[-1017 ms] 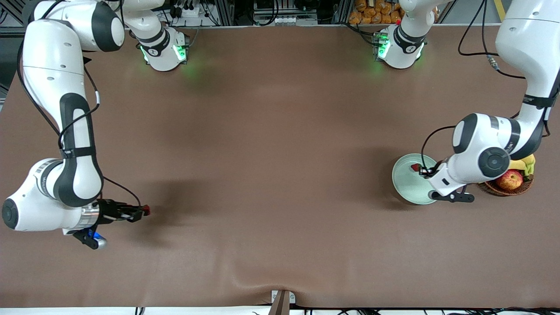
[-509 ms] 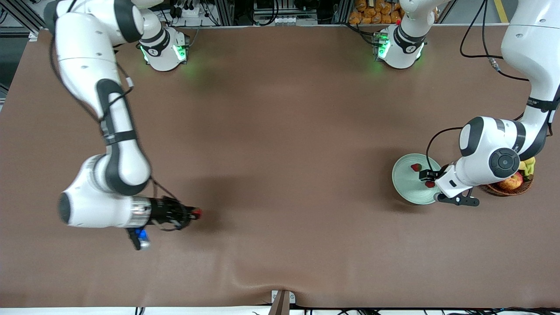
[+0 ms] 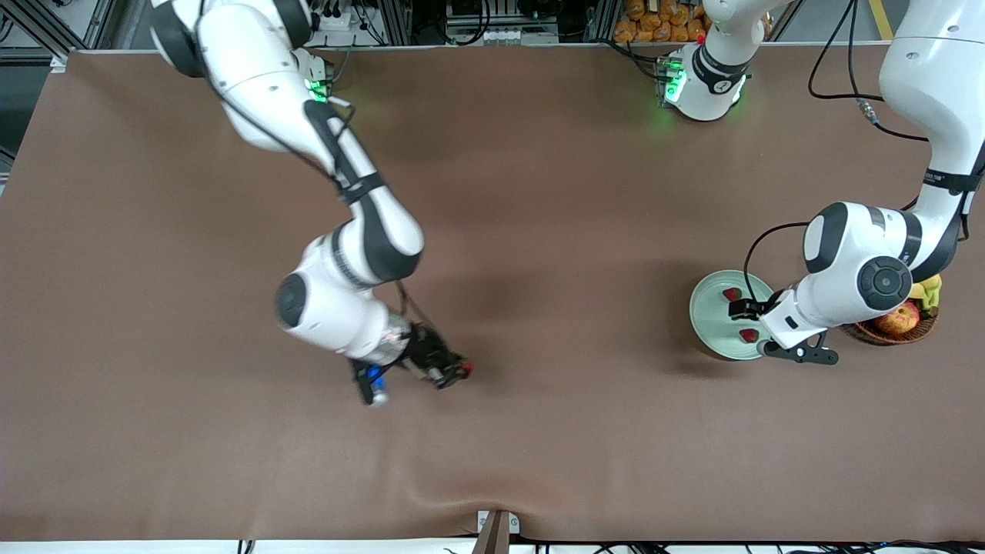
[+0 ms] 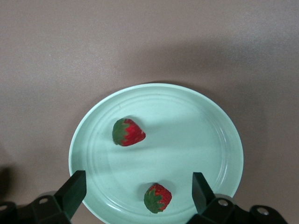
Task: Collect all strawberries into plate
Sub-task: 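Carry the strawberry to mid-table and release it with the right gripper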
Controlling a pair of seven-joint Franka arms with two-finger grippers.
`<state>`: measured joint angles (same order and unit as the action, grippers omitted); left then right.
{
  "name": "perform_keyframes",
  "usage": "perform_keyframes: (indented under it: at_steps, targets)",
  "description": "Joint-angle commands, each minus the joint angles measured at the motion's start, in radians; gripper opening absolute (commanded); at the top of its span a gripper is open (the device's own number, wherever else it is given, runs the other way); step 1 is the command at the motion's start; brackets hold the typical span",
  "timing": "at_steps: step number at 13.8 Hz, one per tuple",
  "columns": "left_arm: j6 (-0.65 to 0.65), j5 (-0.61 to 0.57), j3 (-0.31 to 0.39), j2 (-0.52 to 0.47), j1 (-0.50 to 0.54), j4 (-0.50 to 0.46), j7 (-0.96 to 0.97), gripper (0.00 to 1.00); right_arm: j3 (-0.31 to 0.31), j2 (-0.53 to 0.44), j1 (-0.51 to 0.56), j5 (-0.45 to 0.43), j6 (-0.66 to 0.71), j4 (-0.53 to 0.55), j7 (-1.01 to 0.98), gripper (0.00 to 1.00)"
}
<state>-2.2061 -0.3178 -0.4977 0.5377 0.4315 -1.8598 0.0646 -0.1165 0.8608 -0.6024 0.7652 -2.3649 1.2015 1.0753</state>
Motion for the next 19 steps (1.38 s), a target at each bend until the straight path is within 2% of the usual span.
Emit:
perform_keyframes:
  at_steps: [1, 3, 7, 8, 9, 13, 15, 19]
  targets:
    - [0.000, 0.016, -0.008, -0.018, 0.013, -0.013, -0.009, 1.00, -0.008, 0.024, -0.100, 0.069, -0.117, 0.018, 0.066, 0.00]
    - [0.000, 0.016, -0.008, -0.016, 0.010, -0.015, -0.005, 1.00, -0.008, 0.049, -0.163, 0.106, -0.210, 0.042, 0.087, 0.00]
    - [0.000, 0.016, -0.008, -0.015, 0.006, -0.015, 0.014, 1.00, -0.006, 0.105, -0.264, 0.163, -0.313, 0.070, 0.087, 0.01]
    - [0.000, 0.016, -0.021, -0.016, 0.006, -0.016, 0.015, 1.00, -0.006, 0.109, -0.287, 0.167, -0.323, 0.084, 0.087, 0.53]
    - [0.002, 0.017, -0.028, -0.018, 0.006, -0.016, 0.029, 1.00, -0.006, 0.109, -0.293, 0.164, -0.321, 0.089, 0.083, 1.00]
    - [0.002, 0.017, -0.061, -0.005, -0.031, -0.016, 0.177, 1.00, -0.029, 0.072, -0.280, 0.151, -0.262, 0.115, 0.075, 1.00]
    - [0.002, 0.017, -0.061, 0.001, -0.078, -0.012, 0.282, 1.00, -0.107, 0.034, -0.260, 0.138, -0.075, 0.106, 0.071, 1.00]
    - [-0.001, 0.016, -0.061, 0.016, -0.174, 0.002, 0.469, 1.00, -0.270, -0.028, -0.258, 0.128, 0.203, 0.102, -0.009, 1.00]
